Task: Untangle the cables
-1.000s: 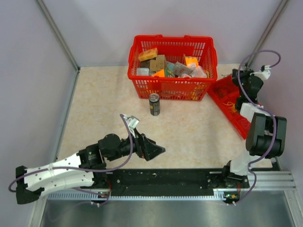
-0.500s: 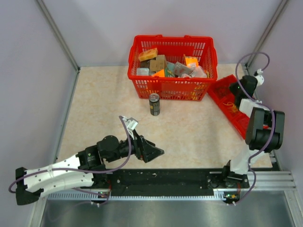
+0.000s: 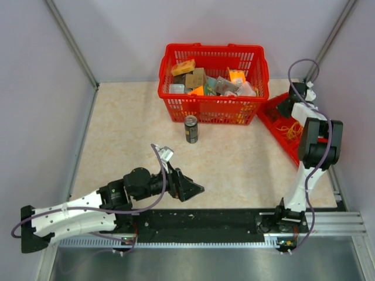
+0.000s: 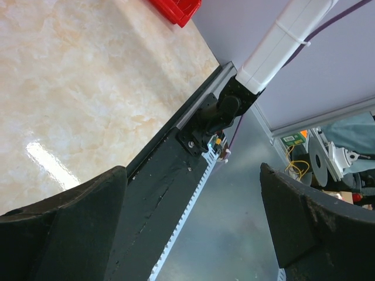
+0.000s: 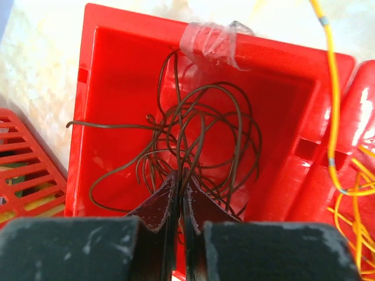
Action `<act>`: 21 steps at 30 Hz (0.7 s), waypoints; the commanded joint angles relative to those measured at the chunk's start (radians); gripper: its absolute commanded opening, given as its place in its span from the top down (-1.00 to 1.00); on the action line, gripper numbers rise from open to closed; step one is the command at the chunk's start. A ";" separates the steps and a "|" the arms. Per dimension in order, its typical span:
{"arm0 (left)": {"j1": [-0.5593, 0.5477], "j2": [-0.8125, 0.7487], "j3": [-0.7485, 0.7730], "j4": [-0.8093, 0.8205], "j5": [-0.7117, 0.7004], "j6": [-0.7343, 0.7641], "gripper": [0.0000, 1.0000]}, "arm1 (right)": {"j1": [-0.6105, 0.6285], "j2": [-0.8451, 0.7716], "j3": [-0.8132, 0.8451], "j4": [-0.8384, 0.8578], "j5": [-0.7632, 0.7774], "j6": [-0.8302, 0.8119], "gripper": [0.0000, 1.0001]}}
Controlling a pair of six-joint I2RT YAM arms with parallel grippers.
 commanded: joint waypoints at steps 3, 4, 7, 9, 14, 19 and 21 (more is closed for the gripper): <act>0.005 0.022 0.013 0.077 0.041 0.002 -0.96 | 0.025 0.077 0.173 -0.204 0.023 0.042 1.00; 0.005 0.019 0.013 0.077 0.041 0.000 -0.96 | 0.025 0.074 0.179 -0.207 0.023 0.031 0.91; 0.005 0.008 0.010 0.066 0.040 0.000 -0.96 | 0.026 0.048 0.195 -0.207 0.035 -0.016 0.60; 0.005 0.000 0.006 0.063 0.030 -0.003 -0.96 | 0.028 0.034 0.214 -0.225 0.040 -0.053 0.46; 0.006 0.000 0.003 0.063 0.024 -0.013 -0.96 | 0.035 -0.028 0.268 -0.296 0.069 -0.107 0.03; 0.006 0.011 -0.002 0.068 0.044 -0.032 -0.96 | 0.037 -0.146 0.265 -0.359 0.069 -0.118 -0.17; 0.006 0.014 -0.005 0.069 0.049 -0.039 -0.96 | 0.037 -0.209 0.239 -0.382 0.063 -0.116 -0.23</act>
